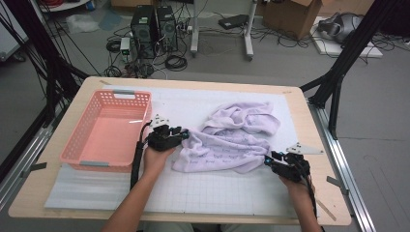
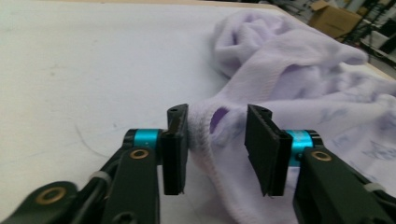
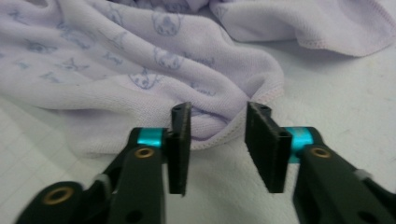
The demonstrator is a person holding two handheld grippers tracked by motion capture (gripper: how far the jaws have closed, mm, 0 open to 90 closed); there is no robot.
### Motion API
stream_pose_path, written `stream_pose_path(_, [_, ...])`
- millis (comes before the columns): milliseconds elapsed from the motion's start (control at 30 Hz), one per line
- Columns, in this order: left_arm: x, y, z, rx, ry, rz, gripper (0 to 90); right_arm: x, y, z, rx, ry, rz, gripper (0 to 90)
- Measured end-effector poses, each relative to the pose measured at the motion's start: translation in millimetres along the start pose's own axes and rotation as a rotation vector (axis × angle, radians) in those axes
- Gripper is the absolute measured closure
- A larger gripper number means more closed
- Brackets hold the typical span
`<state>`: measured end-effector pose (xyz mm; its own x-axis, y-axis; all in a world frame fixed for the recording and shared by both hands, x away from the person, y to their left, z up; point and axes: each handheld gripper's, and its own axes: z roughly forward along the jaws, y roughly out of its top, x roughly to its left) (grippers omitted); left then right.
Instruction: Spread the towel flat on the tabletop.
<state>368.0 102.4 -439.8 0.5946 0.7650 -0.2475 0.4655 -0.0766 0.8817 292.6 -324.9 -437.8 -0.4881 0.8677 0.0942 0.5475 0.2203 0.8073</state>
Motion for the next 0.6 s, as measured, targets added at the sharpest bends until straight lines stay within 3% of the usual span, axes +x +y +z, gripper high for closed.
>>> stream_pose_path(67, [-4.1, -1.0, -4.9, 0.011, -0.040, 0.021, 51.7, 2.8, 0.4, 4.1, 0.022, -0.009, 0.017, 64.2])
stream_pose_path(200, [-17.0, -3.4, -13.7, 0.025, -0.113, 0.085, 48.0, 6.5, -0.9, 13.1, 0.050, -0.050, 0.032, 53.6])
stream_pose_path(367, [-24.5, -13.7, -7.2, 0.127, -0.123, 0.120, 41.6, 9.9, 2.1, 25.2, 0.087, -0.073, 0.014, 50.5])
stream_pose_path(400, [-25.5, -15.3, -4.8, 0.156, -0.121, 0.124, 41.6, 9.9, 3.0, 26.7, 0.087, -0.073, 0.009, 51.8])
stream_pose_path(433, [-27.2, -16.8, -2.6, 0.176, -0.120, 0.124, 40.5, 8.5, 4.6, 28.1, 0.091, -0.057, 0.009, 58.7])
stream_pose_path(467, [-28.5, -18.0, -0.8, 0.196, -0.117, 0.133, 40.5, 8.5, 4.6, 28.1, 0.091, -0.057, 0.009, 58.7])
stream_pose_path(500, [-29.4, -19.3, 0.9, 0.221, -0.110, 0.147, 40.6, 6.6, 5.0, 28.6, 0.089, -0.041, 0.008, 64.9])
stream_pose_path(533, [-31.0, -20.7, 2.7, 0.239, -0.099, 0.160, 41.9, 4.3, 5.5, 28.8, 0.088, -0.015, 0.021, 79.5])
stream_pose_path(567, [-33.1, -20.5, 2.0, 0.244, -0.093, 0.186, 46.1, 1.2, 5.5, 29.2, 0.087, 0.029, 0.027, 82.5])
stream_pose_path(600, [-35.2, -21.0, 1.6, 0.253, -0.097, 0.212, 59.9, -0.4, 5.7, 29.7, 0.087, 0.036, 0.035, 83.3])
